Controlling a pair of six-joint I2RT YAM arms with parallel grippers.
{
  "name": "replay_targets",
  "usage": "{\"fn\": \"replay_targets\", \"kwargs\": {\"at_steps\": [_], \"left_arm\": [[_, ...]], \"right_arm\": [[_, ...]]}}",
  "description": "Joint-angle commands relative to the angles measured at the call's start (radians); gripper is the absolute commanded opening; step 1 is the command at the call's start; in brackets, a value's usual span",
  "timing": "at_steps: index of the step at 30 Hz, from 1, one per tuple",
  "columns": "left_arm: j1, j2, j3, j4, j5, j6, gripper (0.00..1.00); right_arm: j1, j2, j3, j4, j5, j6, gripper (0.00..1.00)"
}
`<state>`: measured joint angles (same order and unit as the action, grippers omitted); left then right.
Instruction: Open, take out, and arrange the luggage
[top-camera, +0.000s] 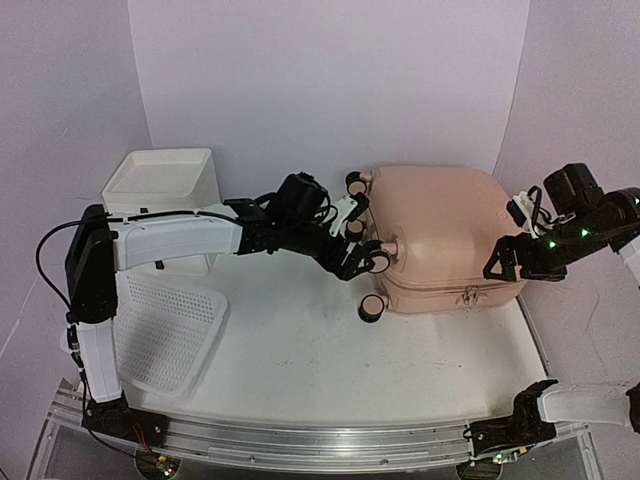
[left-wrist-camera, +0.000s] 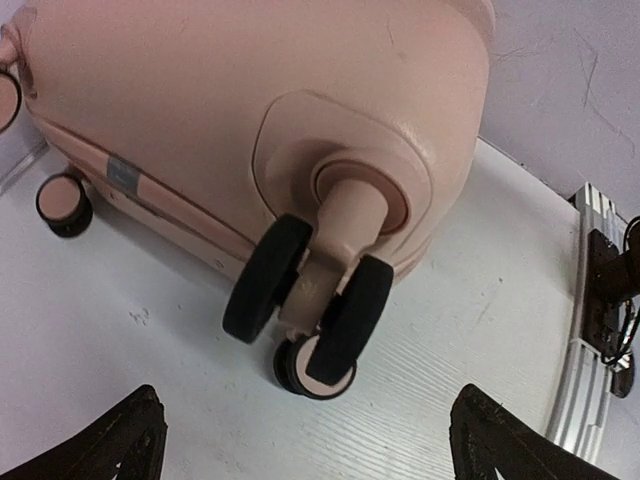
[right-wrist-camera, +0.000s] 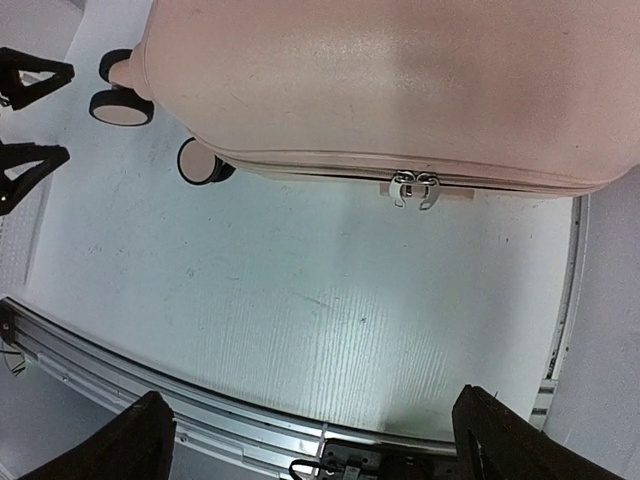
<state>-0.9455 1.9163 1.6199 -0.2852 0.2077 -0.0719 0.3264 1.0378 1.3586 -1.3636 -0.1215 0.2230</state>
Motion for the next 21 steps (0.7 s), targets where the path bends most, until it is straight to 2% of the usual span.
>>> {"fn": "replay_targets", "kwargs": {"at_steps": [1,7,10,14,16,21], "left_arm": [[0.014,0.06,0.132,0.068,-0.031,0.249,0.99],[0.014,0.17,0.224,0.062,0.121,0.431,0.99],[0.016,0.22,0.279,0.062,0.162,0.466,0.99],[0.016,0.282,0.357,0.061,0.169,0.435,0.98],[0.016,0.298,0.383,0.062,0.167,0.401,0.92],[0.017,0.289,0.367,0.063,0.104,0.334,0.67]], "right_arm": [[0.005,-0.053,-0.011,-0.021,0.043,-0.014,0.98],[0.005,-0.055,0.022,-0.049,0.051,-0.027,0.98],[0.005,-0.058,0.033,-0.058,0.051,-0.029,0.98],[0.004,-0.067,0.015,-0.077,0.062,-0.031,0.98],[0.005,-0.075,-0.011,-0.086,0.081,-0.03,0.98],[0.005,-0.087,-0.103,-0.096,0.109,-0.031,0.98]]}}
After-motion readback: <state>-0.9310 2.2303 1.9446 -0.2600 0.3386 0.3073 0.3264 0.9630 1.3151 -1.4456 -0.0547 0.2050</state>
